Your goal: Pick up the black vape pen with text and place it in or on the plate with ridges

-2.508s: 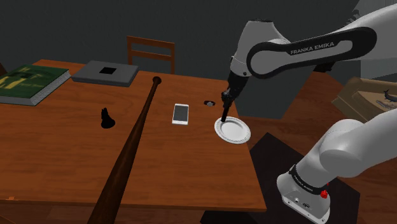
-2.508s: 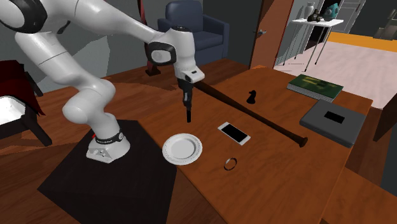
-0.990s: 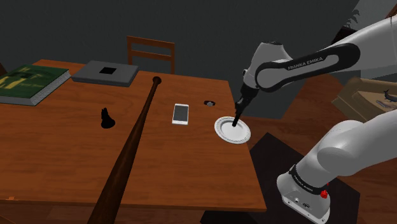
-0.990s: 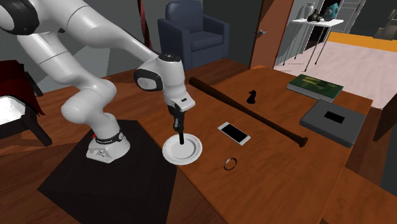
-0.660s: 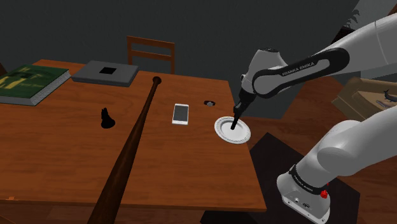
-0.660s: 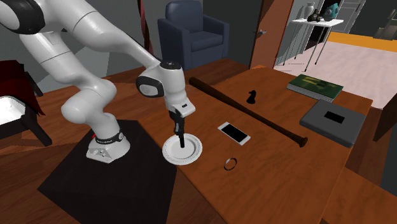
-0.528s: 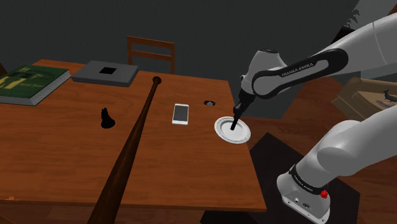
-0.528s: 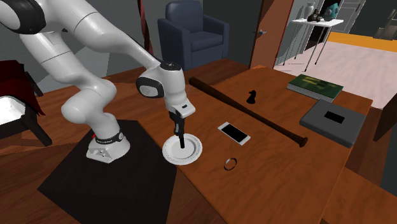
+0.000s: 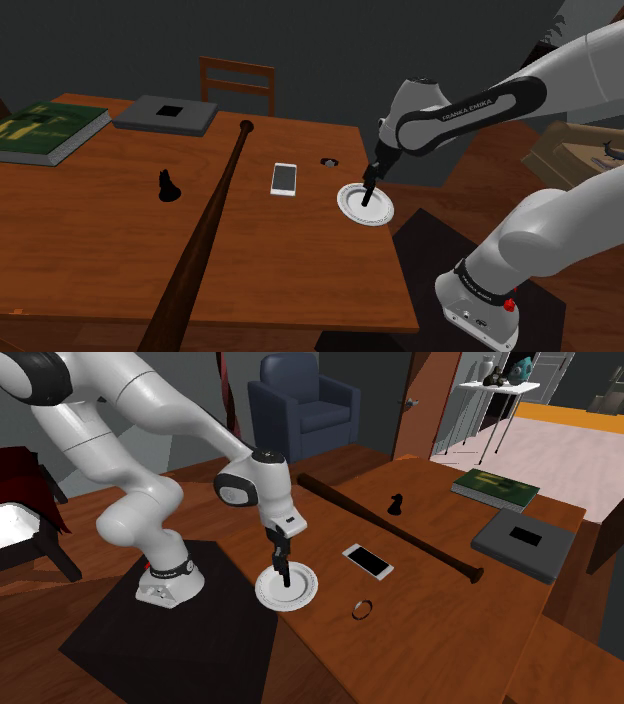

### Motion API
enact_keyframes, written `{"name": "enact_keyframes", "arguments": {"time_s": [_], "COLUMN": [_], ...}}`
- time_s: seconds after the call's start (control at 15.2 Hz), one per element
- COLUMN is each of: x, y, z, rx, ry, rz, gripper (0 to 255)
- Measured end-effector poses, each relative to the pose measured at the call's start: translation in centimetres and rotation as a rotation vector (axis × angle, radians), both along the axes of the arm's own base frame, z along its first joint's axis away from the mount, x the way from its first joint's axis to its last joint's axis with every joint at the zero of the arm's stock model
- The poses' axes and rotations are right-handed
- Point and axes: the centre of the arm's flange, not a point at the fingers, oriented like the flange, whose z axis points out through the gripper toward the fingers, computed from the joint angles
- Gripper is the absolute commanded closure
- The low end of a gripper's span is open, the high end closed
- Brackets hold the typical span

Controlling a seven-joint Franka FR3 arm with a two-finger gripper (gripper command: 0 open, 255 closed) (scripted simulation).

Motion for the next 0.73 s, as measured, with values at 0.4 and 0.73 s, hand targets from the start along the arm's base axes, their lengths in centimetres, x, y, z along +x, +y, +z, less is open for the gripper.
{"name": "enact_keyframes", "arguments": {"time_s": [0.4, 0.73], "x": [0.1, -0.2], "y": [-0.1, -0.1], "z": [2.7, 4.9], "rx": [0.0, 0.0], "ry": [-0.002, 0.0], "rz": [0.0, 0.0], "gripper": [0, 0]}}
